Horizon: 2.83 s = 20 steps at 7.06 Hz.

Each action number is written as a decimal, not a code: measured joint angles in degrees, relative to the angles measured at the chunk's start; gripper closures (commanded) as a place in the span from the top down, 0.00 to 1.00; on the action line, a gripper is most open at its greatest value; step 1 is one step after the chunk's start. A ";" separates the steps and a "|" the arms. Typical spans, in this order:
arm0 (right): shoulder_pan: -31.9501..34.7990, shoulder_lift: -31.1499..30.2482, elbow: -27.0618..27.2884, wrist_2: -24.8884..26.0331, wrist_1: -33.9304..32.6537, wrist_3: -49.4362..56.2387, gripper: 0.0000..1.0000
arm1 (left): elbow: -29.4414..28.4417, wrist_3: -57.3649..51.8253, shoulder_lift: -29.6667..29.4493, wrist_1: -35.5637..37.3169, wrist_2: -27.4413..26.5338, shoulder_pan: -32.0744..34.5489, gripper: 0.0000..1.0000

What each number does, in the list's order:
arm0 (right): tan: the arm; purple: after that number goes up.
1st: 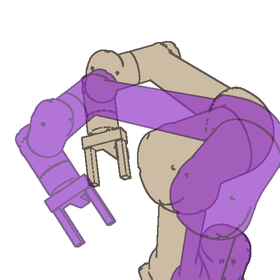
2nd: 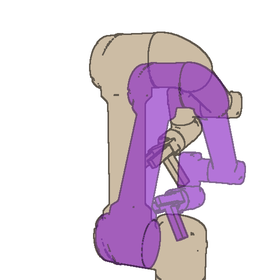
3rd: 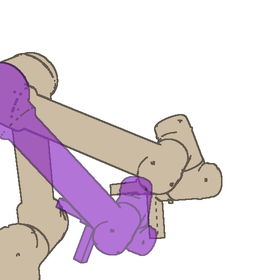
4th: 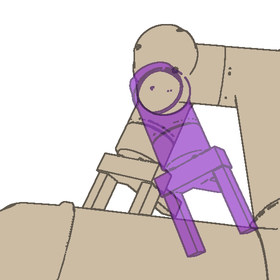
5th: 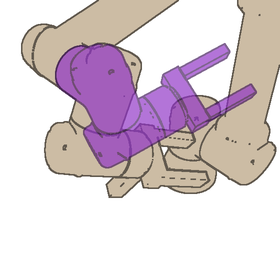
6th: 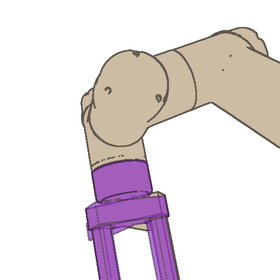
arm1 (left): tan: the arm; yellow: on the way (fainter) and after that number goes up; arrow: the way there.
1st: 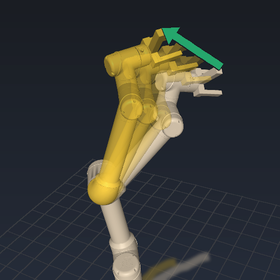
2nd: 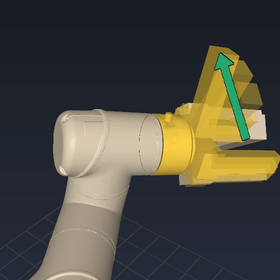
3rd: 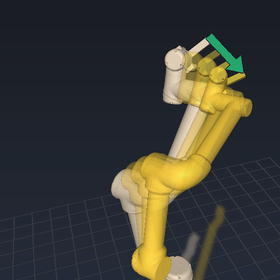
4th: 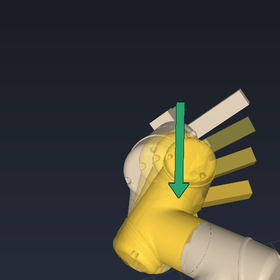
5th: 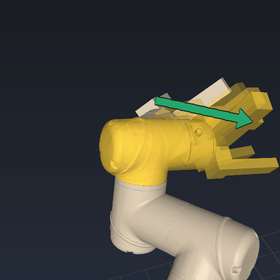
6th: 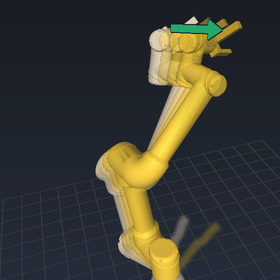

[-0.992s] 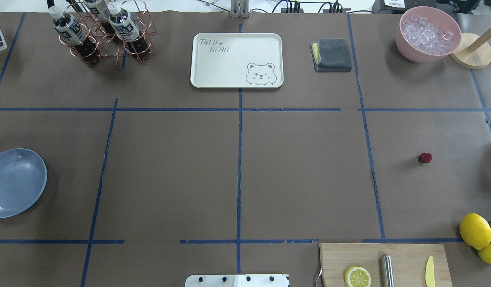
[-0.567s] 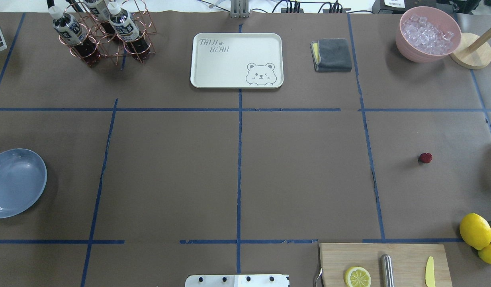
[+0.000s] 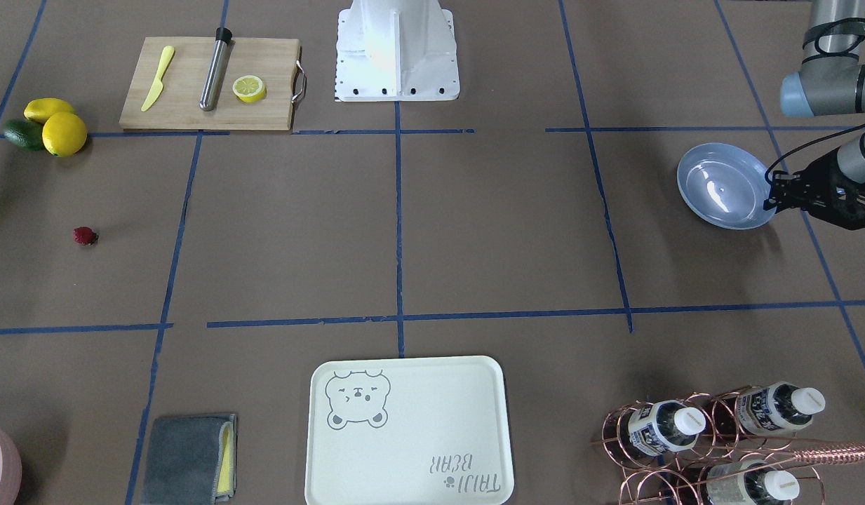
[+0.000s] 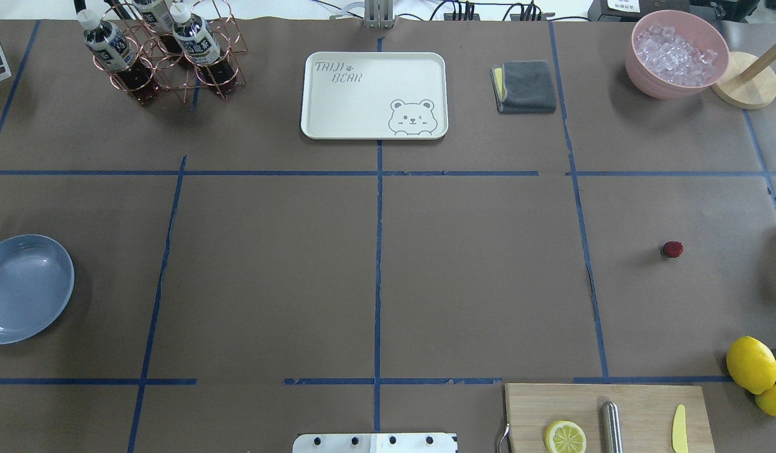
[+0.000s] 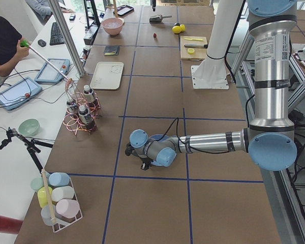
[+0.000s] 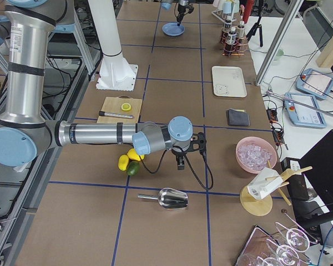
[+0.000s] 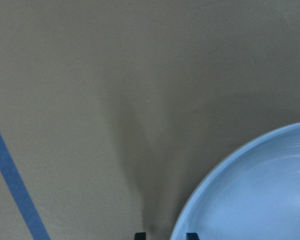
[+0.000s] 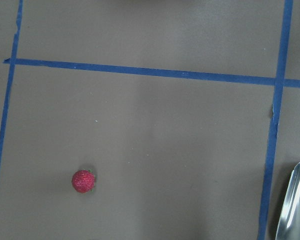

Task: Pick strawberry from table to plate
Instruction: 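Grip the plate rim with the left gripper and lift it toward the table center, then set the plate down at the table center while the right gripper reaches for the strawberry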

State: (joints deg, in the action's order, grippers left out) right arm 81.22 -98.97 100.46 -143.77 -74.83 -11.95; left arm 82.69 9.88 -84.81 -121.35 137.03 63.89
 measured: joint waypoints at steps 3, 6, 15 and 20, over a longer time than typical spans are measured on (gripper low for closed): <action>-0.01 0.25 0.18 -0.77 0.09 -0.06 1.00 | 8.23 7.17 0.43 -0.10 0.82 0.02 0.00; -0.10 0.48 0.58 -1.54 0.14 -0.20 1.00 | 16.59 34.02 -3.48 -5.65 4.72 -3.82 0.00; -2.80 2.67 0.92 -3.35 0.31 -3.90 1.00 | 4.16 76.92 -34.77 -10.39 -18.66 -32.58 0.00; -7.59 4.34 1.35 -3.97 0.67 -8.82 1.00 | 4.39 76.67 -35.71 -10.75 -24.71 -34.36 0.99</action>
State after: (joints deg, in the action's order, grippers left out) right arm 73.62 -94.63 101.81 -147.75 -74.17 -20.77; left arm 87.08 86.55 -120.51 -132.10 112.31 29.53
